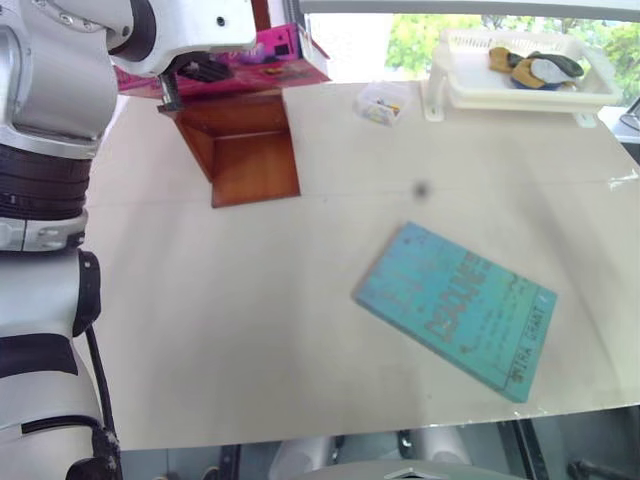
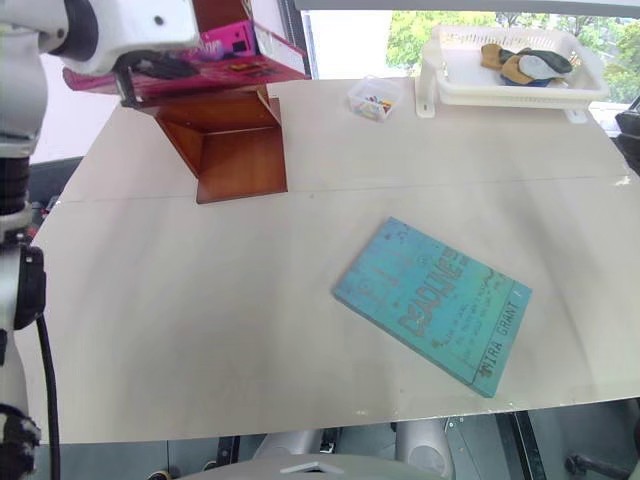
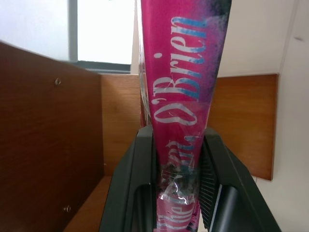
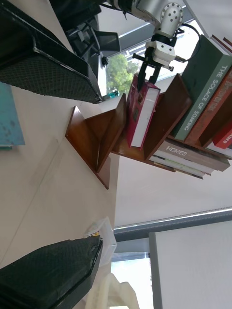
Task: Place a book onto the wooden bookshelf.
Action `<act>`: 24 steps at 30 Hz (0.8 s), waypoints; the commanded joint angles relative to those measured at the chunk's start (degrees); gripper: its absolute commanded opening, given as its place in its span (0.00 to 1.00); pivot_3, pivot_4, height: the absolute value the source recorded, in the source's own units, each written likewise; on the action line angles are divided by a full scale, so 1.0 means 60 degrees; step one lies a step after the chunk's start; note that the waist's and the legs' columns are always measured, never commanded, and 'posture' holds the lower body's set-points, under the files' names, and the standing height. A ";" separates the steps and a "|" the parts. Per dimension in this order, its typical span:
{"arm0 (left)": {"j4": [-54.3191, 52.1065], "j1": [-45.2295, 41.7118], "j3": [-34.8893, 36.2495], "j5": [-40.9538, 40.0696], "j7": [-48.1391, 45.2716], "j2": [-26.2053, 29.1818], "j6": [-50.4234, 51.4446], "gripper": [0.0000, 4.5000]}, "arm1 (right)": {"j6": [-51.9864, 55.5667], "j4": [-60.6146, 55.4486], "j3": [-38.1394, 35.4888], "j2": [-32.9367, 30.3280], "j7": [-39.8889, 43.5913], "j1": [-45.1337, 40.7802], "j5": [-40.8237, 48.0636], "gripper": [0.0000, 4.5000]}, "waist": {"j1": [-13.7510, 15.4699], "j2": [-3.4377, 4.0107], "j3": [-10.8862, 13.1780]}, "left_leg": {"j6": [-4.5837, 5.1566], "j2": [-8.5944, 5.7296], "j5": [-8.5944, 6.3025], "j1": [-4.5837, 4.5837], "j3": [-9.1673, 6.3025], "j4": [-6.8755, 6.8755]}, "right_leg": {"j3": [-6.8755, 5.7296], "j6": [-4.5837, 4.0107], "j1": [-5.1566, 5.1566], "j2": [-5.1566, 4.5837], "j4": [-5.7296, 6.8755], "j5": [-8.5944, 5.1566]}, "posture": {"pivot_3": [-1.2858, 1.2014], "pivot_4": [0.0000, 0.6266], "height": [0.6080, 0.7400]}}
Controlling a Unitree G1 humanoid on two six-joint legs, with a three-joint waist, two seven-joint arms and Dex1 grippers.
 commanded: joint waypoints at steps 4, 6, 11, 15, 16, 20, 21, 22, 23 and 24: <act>-0.0040 -0.0270 0.0070 0.1043 0.0691 0.0191 0.0772 0.13 | -0.0309 0.0324 0.0099 -0.0320 0.0677 -0.0453 0.0036 1.00 | -0.0097 0.0001 0.0000 | -0.0001 0.0003 0.0001 -0.0011 0.0024 -0.0005 | 0.0012 -0.0001 -0.0035 -0.0002 0.0018 0.0000 | 0.52 0.24 1.00; 0.0134 -0.0315 -0.0008 0.1189 0.0717 0.0248 0.0777 0.13 | -0.0359 0.0380 0.0120 -0.0347 0.0677 -0.0460 0.0057 1.00 | -0.0169 0.0001 0.0000 | -0.0003 0.0006 0.0001 -0.0008 0.0036 -0.0005 | 0.0018 -0.0002 -0.0040 -0.0004 0.0029 0.0000 | 0.52 0.24 1.00; 0.0365 -0.0338 -0.0149 0.1353 0.0629 0.0347 0.0549 0.35 | -0.0422 0.0351 0.0076 -0.0389 0.0677 -0.0274 0.0142 1.00 | -0.0289 0.0004 -0.0002 | -0.0003 0.0007 0.0002 0.0014 0.0073 -0.0003 | 0.0054 -0.0002 -0.0044 -0.0003 0.0075 0.0000 | 0.52 0.24 1.00; 0.0618 -0.0339 -0.0186 0.1497 0.0604 0.0335 0.0326 0.76 | -0.0416 0.0291 -0.0005 -0.0435 0.0677 -0.0143 0.0224 1.00 | -0.0268 0.0005 -0.0003 | -0.0002 0.0010 0.0001 0.0022 0.0088 -0.0003 | 0.0062 -0.0002 -0.0050 -0.0002 0.0114 0.0000 | 0.52 0.24 1.00; 0.0664 -0.0339 -0.0165 0.1527 0.0632 0.0322 0.0273 0.87 | -0.0409 0.0267 -0.0013 -0.0440 0.0677 -0.0117 0.0243 1.00 | -0.0257 0.0004 -0.0003 | -0.0002 0.0008 0.0001 0.0019 0.0087 -0.0002 | 0.0061 -0.0002 -0.0050 -0.0004 0.0120 0.0000 | 0.52 0.24 1.00; 0.0813 -0.0327 -0.0112 0.1576 0.0629 0.0277 0.0190 0.99 | -0.0373 0.0258 -0.0086 -0.0484 0.0677 0.0024 0.0378 1.00 | -0.0194 0.0004 -0.0003 | 0.0001 0.0001 -0.0001 0.0010 0.0073 0.0002 | 0.0047 -0.0001 -0.0050 -0.0013 0.0121 0.0000 | 0.52 0.24 1.00; 0.0842 -0.0327 -0.0105 0.1596 0.0644 0.0281 0.0171 0.99 | -0.0394 0.0293 -0.0091 -0.0508 0.0677 0.0069 0.0412 1.00 | -0.0189 0.0004 -0.0003 | 0.0001 0.0000 -0.0001 0.0006 0.0063 0.0002 | 0.0039 -0.0001 -0.0051 -0.0014 0.0121 0.0000 | 0.52 0.24 1.00; 0.0859 -0.0326 -0.0104 0.1610 0.0643 0.0284 0.0159 0.99 | -0.0452 0.0396 -0.0084 -0.0549 0.0677 0.0115 0.0452 1.00 | -0.0186 0.0004 -0.0003 | 0.0001 0.0000 -0.0001 0.0005 0.0059 0.0002 | 0.0035 -0.0002 -0.0051 -0.0015 0.0121 0.0000 | 0.52 0.24 1.00; 0.0869 -0.0323 -0.0094 0.1611 0.0636 0.0294 0.0143 0.99 | -0.0492 0.0464 -0.0081 -0.0585 0.0677 0.0164 0.0493 1.00 | -0.0180 0.0004 -0.0003 | 0.0001 -0.0001 -0.0001 0.0004 0.0057 0.0002 | 0.0033 -0.0001 -0.0051 -0.0015 0.0120 0.0000 | 0.52 0.24 1.00; 0.0884 -0.0324 -0.0084 0.1618 0.0639 0.0296 0.0128 0.99 | -0.0516 0.0516 -0.0071 -0.0614 0.0677 0.0196 0.0532 1.00 | -0.0176 0.0004 -0.0003 | 0.0001 -0.0002 -0.0001 0.0002 0.0055 0.0002 | 0.0032 -0.0002 -0.0051 -0.0016 0.0120 0.0000 | 0.52 0.24 1.00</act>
